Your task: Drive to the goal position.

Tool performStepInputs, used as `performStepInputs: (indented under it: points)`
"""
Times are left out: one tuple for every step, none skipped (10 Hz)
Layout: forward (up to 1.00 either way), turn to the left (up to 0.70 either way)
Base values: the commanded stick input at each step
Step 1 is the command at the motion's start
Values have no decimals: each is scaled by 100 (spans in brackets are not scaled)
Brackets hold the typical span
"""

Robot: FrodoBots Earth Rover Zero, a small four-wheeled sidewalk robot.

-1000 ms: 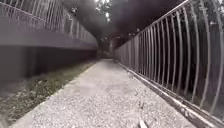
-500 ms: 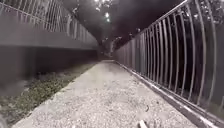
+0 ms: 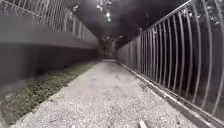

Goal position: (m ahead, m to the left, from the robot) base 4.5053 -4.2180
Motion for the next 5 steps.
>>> performStepInputs:
  points:
    - [100,-32]
    - [100,0]
    - [100,0]
    - [100,0]
    - [100,0]
